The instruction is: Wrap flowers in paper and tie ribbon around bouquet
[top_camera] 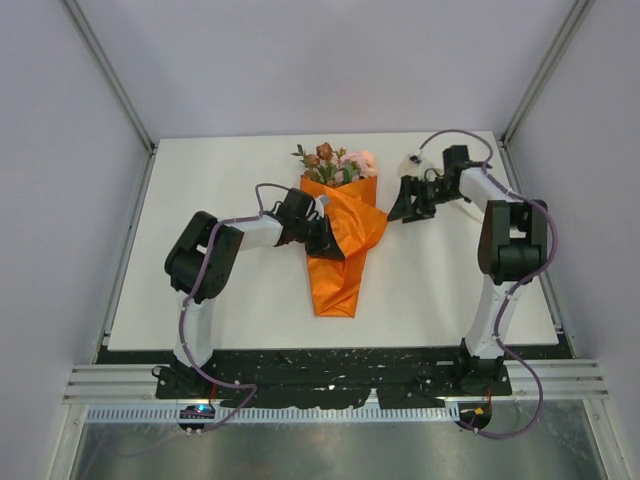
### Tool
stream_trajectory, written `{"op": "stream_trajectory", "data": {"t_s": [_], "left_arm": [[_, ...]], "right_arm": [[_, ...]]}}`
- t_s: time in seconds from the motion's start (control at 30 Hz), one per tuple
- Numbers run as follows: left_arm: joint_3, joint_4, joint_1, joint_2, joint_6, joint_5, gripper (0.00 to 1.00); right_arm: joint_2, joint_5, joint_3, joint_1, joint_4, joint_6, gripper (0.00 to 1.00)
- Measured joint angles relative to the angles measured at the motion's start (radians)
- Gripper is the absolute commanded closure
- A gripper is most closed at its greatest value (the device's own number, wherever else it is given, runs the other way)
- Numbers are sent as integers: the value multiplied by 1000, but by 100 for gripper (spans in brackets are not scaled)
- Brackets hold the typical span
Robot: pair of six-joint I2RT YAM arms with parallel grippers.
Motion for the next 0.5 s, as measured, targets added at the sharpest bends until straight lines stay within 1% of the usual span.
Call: {"op": "stream_trajectory", "data": {"t_s": [0.1, 0.17, 0.27, 0.37, 0.5], "left_arm": [[3, -8, -1, 0, 1, -5, 100], [6, -13, -1, 0, 1, -5, 100], [13, -22, -1, 2, 1, -5, 100], [15, -24, -2, 5, 1, -5, 100], [16, -25, -2, 6, 0, -5, 100]], "right_arm": [[-20, 104, 109, -131, -73, -100, 27], [-22, 195, 184, -203, -97, -159, 30], [-21, 333, 268, -279, -98, -222, 32], [1, 430, 354, -274, -89, -266, 32], [80, 527, 459, -203, -32, -345, 29]]}}
